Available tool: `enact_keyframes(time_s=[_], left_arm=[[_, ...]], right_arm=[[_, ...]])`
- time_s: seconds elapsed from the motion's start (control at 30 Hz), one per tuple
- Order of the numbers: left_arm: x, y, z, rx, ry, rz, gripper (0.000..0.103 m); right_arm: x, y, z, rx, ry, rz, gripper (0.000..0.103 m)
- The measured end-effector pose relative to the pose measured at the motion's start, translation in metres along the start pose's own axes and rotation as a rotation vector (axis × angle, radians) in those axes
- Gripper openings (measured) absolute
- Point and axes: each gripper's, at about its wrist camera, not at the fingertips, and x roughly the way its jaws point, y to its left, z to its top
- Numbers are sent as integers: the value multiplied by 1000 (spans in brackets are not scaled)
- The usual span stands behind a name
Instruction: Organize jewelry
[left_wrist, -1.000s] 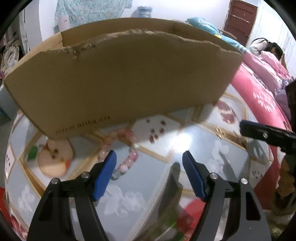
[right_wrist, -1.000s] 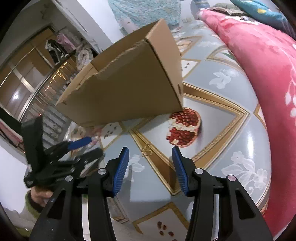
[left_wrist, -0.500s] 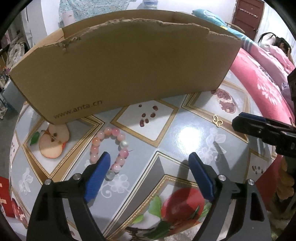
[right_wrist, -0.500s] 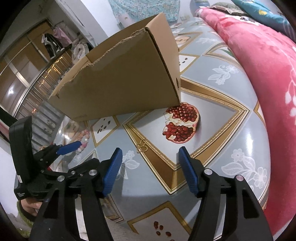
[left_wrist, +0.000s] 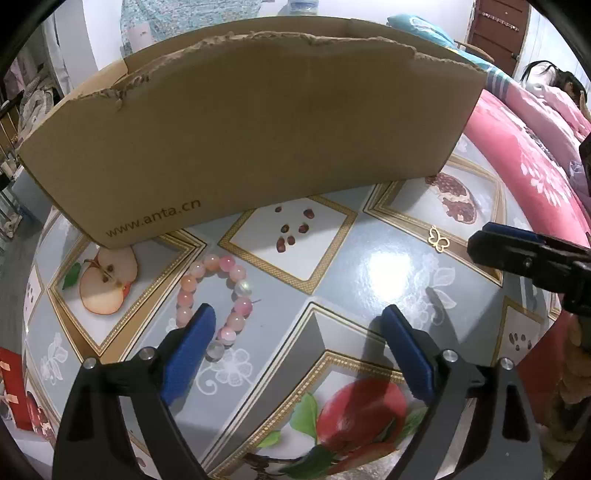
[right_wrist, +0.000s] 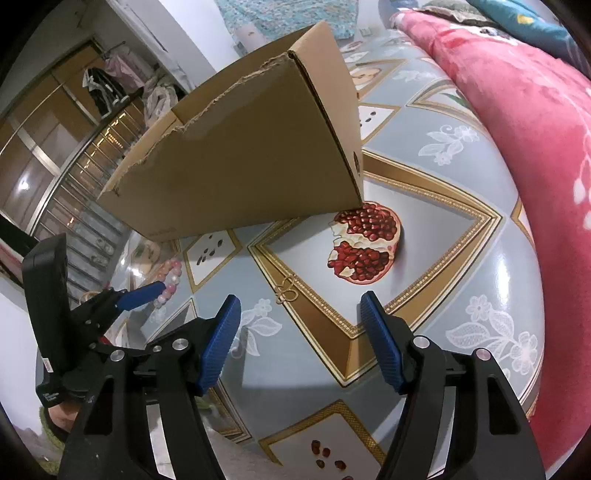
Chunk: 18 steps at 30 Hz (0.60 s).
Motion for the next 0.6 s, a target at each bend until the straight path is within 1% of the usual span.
enact_keyframes(time_s=[0.3,0.6], left_arm=[[0,1,0,0,1,2,90],[1,0,0,1,-5,2,92]], right_arm=[[0,2,-1,-10,-1,-9,65],[0,3,-1,-16,-5,-12,66]])
